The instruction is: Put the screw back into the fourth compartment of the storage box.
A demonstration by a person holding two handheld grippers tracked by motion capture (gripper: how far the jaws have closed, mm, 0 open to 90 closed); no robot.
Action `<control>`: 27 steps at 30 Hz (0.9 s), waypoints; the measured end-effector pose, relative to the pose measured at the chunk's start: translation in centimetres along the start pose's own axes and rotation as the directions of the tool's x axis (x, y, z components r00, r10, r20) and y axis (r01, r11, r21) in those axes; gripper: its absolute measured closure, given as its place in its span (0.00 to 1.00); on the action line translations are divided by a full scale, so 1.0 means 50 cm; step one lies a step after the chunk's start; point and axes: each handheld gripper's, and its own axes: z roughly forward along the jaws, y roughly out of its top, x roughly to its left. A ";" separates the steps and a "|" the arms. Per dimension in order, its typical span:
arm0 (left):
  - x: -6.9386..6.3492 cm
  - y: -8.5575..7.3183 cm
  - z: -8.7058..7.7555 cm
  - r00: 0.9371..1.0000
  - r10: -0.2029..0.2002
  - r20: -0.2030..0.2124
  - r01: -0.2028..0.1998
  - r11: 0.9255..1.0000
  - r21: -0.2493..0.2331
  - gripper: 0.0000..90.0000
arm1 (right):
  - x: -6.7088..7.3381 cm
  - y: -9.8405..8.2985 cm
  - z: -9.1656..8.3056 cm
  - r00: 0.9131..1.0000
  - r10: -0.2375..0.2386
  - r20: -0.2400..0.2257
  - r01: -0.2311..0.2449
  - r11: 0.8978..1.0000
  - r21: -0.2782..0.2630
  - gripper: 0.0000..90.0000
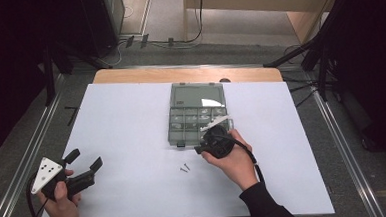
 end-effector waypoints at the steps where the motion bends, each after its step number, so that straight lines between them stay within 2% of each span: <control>1: 0.000 0.000 0.000 1.000 0.000 0.000 0.000 1.000 0.000 0.18 | 0.005 -0.003 0.006 1.000 -0.002 -0.009 0.002 1.000 0.007 0.81; 2: 0.000 0.000 0.000 1.000 0.000 0.000 0.000 1.000 0.000 0.18 | 0.005 -0.003 0.006 1.000 -0.002 -0.009 0.002 1.000 0.007 0.81; 3: 0.000 0.000 0.000 1.000 0.000 0.000 0.000 1.000 0.000 0.18 | 0.015 -0.011 0.021 1.000 -0.003 -0.028 0.004 1.000 0.028 0.83; 6: 0.000 -0.001 0.002 1.000 -0.004 0.001 0.004 1.000 -0.003 0.18 | 0.033 -0.018 0.040 0.999 -0.034 -0.008 0.034 0.997 0.071 0.86; 8: 0.000 -0.001 0.002 1.000 -0.003 0.001 0.003 1.000 -0.003 0.18 | 0.044 -0.020 0.052 0.999 -0.038 -0.024 0.040 0.995 0.094 0.87; 14: 0.000 0.000 0.001 1.000 -0.002 -0.001 0.002 1.000 0.002 0.18 | 0.064 -0.018 0.066 0.998 -0.046 -0.049 0.051 0.993 0.103 0.88; 20: 0.001 0.000 -0.001 1.000 -0.004 0.000 0.004 1.000 0.003 0.18 | 0.078 -0.018 0.082 0.997 -0.081 -0.019 0.083 0.989 0.121 0.91; 21: 0.002 -0.001 0.000 1.000 -0.006 0.003 0.006 1.000 -0.005 0.18 | 0.080 -0.019 0.083 0.996 -0.088 -0.008 0.088 0.989 0.118 0.93; 22: 0.002 0.000 0.000 1.000 -0.006 -0.001 0.006 1.000 0.002 0.18 | 0.086 -0.022 0.085 0.993 -0.115 0.025 0.112 0.988 0.110 0.96; 24: 0.001 0.000 0.001 1.000 -0.003 0.000 0.003 1.000 0.002 0.18 | 0.091 -0.024 0.085 0.992 -0.122 0.043 0.117 0.988 0.103 1.00; 27: -0.003 0.000 0.002 1.000 -0.003 0.004 0.003 1.000 -0.003 0.18 | 0.090 -0.026 0.085 0.991 -0.125 0.039 0.121 0.988 0.095 1.00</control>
